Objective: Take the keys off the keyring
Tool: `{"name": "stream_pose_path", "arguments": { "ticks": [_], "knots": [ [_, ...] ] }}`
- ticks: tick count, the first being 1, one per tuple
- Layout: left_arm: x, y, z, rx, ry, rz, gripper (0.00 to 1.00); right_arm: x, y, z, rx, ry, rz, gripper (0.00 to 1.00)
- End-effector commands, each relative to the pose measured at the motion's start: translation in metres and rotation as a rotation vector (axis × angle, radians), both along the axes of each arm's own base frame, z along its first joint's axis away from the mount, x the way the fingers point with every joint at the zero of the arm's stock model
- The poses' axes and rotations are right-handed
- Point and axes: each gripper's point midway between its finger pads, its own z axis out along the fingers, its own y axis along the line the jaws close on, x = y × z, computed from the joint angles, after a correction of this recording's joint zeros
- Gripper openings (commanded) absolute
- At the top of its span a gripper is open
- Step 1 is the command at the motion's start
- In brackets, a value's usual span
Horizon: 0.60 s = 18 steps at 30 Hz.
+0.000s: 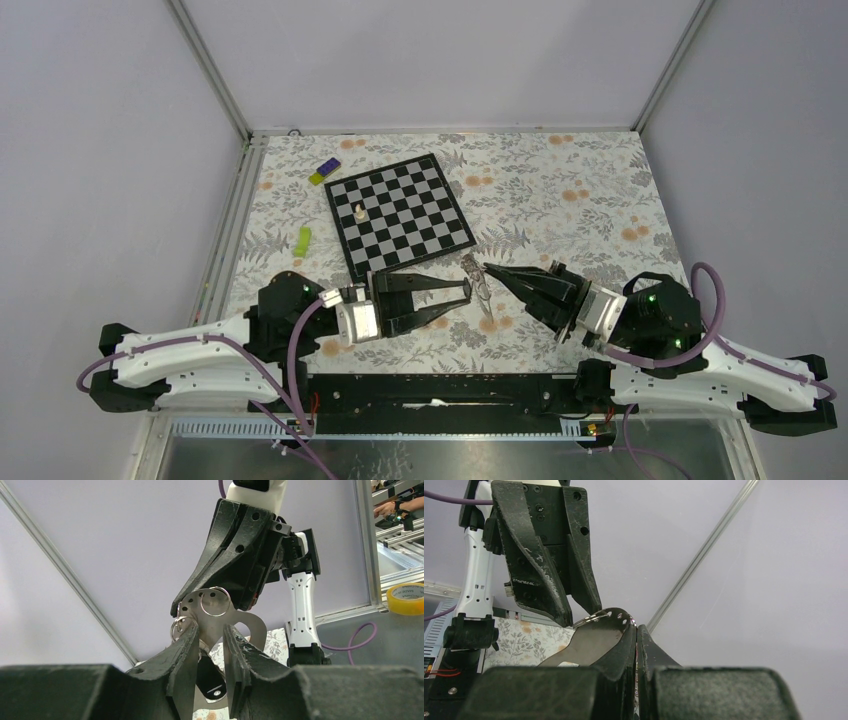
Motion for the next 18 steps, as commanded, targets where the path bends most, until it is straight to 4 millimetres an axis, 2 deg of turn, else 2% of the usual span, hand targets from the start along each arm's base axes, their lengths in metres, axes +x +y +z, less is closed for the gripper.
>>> {"name": "stream_pose_path", "arguments": {
  "ticks": [1, 18],
  "knots": [
    [-0.003, 0.001, 0.012, -0.048, 0.004, -0.016, 0.29, -0.006, -0.003, 0.018, 0.054, -0.032, 0.027, 0.0],
    [0.013, -0.006, 0.005, -0.035, 0.041, 0.058, 0.29, -0.015, 0.001, 0.012, 0.017, -0.05, 0.077, 0.0]
  ]
}}
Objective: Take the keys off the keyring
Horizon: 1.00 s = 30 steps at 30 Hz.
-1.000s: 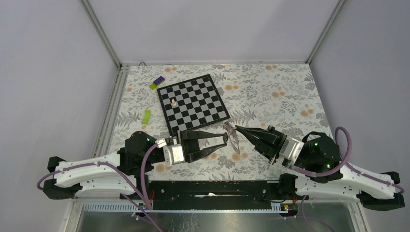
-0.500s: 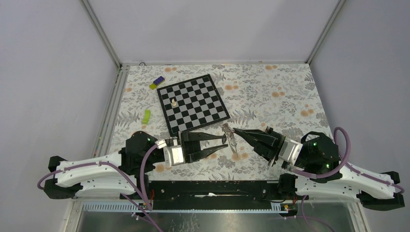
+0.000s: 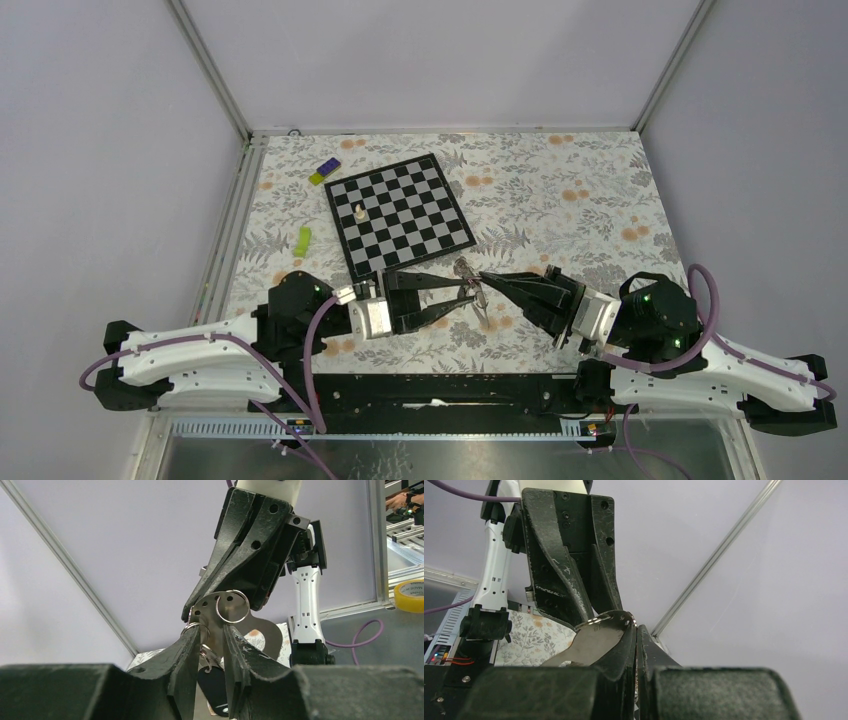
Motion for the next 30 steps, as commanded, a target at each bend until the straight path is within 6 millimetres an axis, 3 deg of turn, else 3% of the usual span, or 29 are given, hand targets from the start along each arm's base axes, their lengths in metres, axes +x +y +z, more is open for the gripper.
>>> {"name": "stream_pose_path", "arguments": {
  "ticks": [1, 11, 20, 30],
  "knots": [
    [0.006, 0.004, 0.013, -0.055, 0.023, 0.036, 0.29, -0.007, -0.005, 0.02, 0.057, -0.037, 0.029, 0.0],
    [0.01, 0.005, 0.01, -0.048, 0.035, 0.06, 0.27, -0.009, -0.009, 0.026, 0.074, -0.047, 0.032, 0.0],
    [0.021, 0.006, 0.014, -0.08, 0.057, 0.114, 0.26, -0.012, -0.002, 0.018, 0.032, -0.045, 0.057, 0.0],
    [0.029, 0.01, 0.02, -0.116, 0.081, 0.153, 0.16, -0.013, -0.002, 0.015, 0.021, -0.047, 0.061, 0.0]
  ]
}}
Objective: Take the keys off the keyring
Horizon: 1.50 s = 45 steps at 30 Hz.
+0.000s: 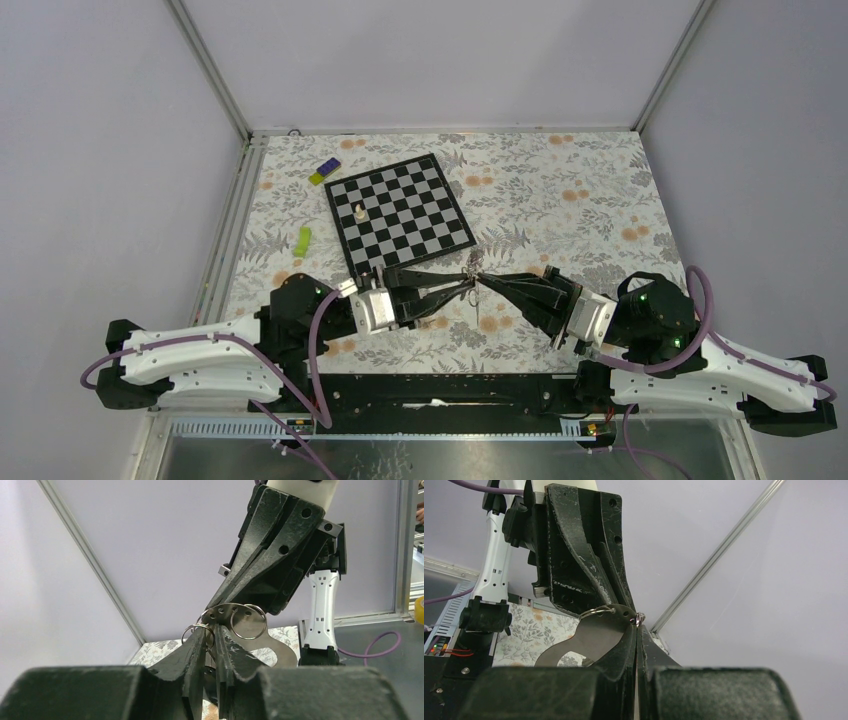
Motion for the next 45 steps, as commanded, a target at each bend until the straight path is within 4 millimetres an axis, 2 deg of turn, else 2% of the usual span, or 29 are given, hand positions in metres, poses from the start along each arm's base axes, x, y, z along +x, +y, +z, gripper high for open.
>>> {"name": "stream_pose_path", "arguments": {
  "ticks": [1, 6, 16, 28, 36, 45],
  "knots": [
    [0.013, 0.01, 0.021, -0.096, 0.02, 0.071, 0.14, -0.011, -0.004, 0.021, 0.052, -0.033, 0.049, 0.0],
    [0.014, 0.01, 0.021, -0.094, 0.027, 0.073, 0.0, -0.009, -0.005, 0.021, 0.057, -0.031, 0.039, 0.0],
    [0.005, 0.007, 0.012, -0.053, -0.002, 0.029, 0.0, -0.001, -0.014, 0.032, 0.116, -0.001, -0.01, 0.0],
    [-0.001, 0.012, 0.012, -0.029, -0.047, 0.013, 0.0, 0.012, -0.029, 0.04, 0.191, 0.04, -0.089, 0.0],
    [-0.009, 0.011, 0.011, -0.014, -0.094, -0.026, 0.0, 0.017, -0.029, 0.037, 0.192, 0.082, -0.11, 0.0],
    [-0.013, 0.012, 0.014, -0.019, -0.11, -0.042, 0.0, 0.022, -0.024, 0.025, 0.153, 0.108, -0.126, 0.0]
  ]
}}
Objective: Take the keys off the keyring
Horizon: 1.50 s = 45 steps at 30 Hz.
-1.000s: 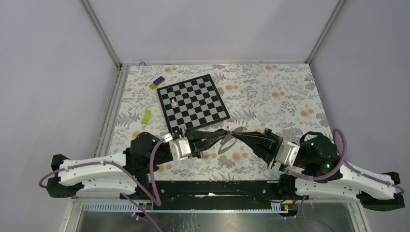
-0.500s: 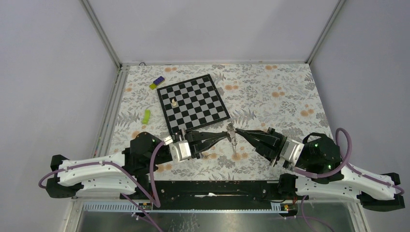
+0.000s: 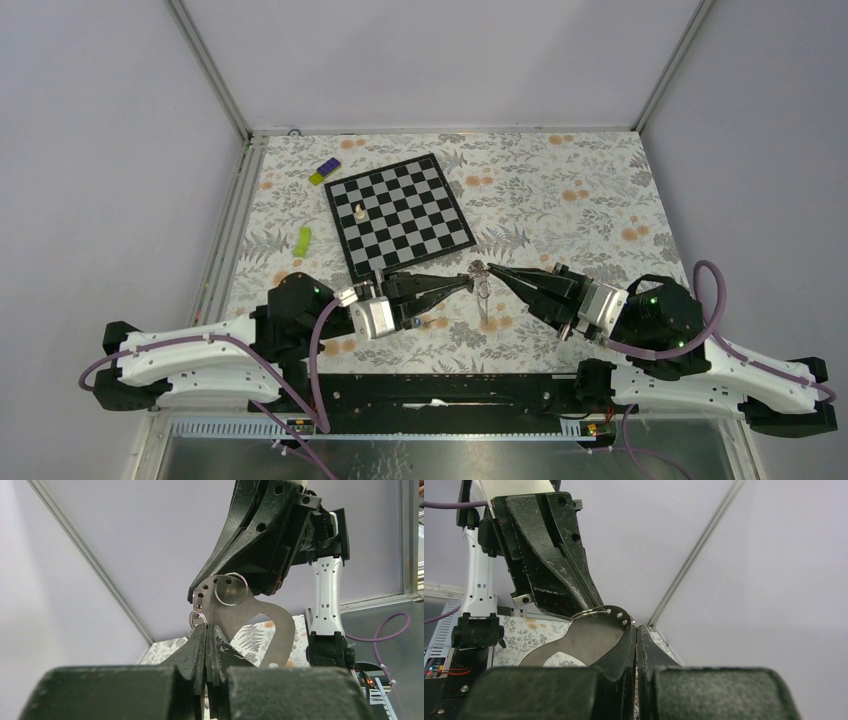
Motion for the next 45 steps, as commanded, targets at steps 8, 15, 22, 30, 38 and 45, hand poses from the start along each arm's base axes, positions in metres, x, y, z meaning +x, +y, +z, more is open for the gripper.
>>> {"name": "stream_pose_path", "arguments": {
  "ticks": [8, 15, 22, 30, 38, 45],
  "knots": [
    [-0.01, 0.009, 0.018, -0.056, -0.042, -0.043, 0.0, 0.01, -0.008, 0.007, 0.078, 0.049, -0.053, 0.0],
    [-0.01, 0.009, 0.019, -0.058, -0.047, -0.043, 0.0, 0.008, -0.004, 0.0, 0.079, 0.072, -0.033, 0.0],
    [-0.012, 0.008, 0.019, -0.058, -0.049, -0.051, 0.0, 0.004, -0.001, -0.005, 0.071, 0.084, -0.007, 0.0],
    [-0.012, 0.009, 0.02, -0.059, -0.052, -0.05, 0.0, -0.006, 0.004, -0.017, 0.01, 0.089, 0.051, 0.0],
    [-0.011, 0.01, 0.02, -0.063, -0.047, -0.047, 0.0, -0.011, -0.004, -0.018, -0.01, 0.076, 0.066, 0.09],
    [-0.011, 0.01, 0.021, -0.066, -0.049, -0.047, 0.0, -0.018, -0.014, -0.012, -0.015, 0.05, 0.085, 0.23]
  ]
}}
